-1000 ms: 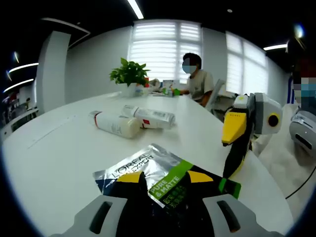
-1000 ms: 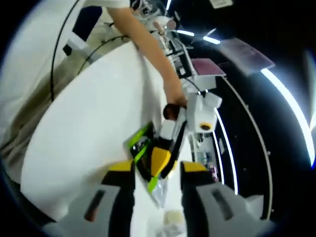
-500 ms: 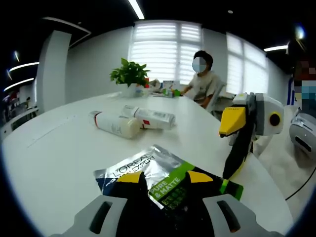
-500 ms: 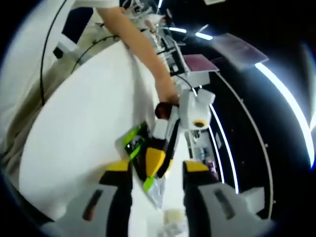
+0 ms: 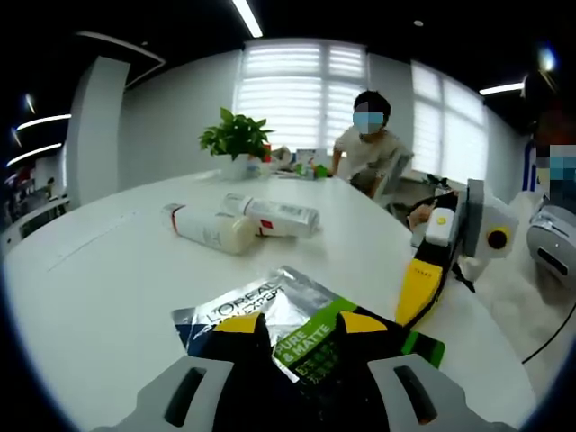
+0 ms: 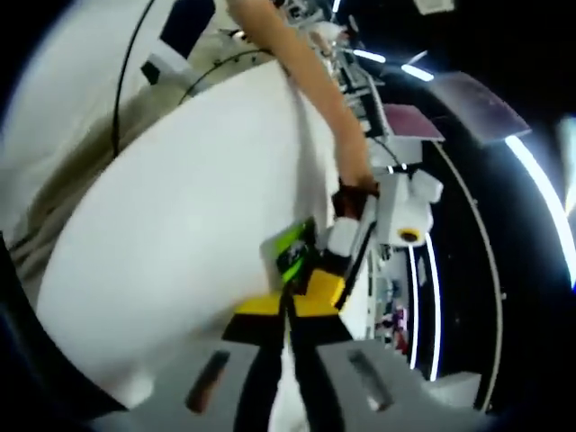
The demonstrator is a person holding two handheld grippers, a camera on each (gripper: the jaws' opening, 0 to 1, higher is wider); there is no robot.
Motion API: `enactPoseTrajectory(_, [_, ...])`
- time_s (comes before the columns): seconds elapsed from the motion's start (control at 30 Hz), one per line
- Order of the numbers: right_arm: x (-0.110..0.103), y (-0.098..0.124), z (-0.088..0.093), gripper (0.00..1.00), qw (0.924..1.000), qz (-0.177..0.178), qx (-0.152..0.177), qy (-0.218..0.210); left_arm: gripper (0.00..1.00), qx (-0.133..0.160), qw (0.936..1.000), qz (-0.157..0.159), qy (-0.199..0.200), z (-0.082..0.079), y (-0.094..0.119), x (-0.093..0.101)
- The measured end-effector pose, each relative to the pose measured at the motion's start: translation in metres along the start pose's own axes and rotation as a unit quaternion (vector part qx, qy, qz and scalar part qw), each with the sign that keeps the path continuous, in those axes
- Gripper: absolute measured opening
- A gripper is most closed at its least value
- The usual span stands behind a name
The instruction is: Arrange the skincare products in the storage area until every visible bottle or jar stands upright without overlapping.
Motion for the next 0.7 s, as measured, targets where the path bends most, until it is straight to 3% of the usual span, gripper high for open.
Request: enactPoseTrajectory(0.7, [-0.0031, 0.0051, -0.0049, 0.0, 0.9996, -0.004, 0.008, 0.028, 0.32, 0.0, 1.0, 0.0, -0.004, 0.002, -0.0031, 0.0026])
Point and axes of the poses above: the point that each gripper's makers call its tool centre point, and the gripper's own axes: y roughly backward along the fingers, x roughly to its right, z roughly out of its underside, the point moved 6 cm from there along y, roughly backward along the fingers, and after that the axes turned 2 degrees about x, right-handed, at the moved point
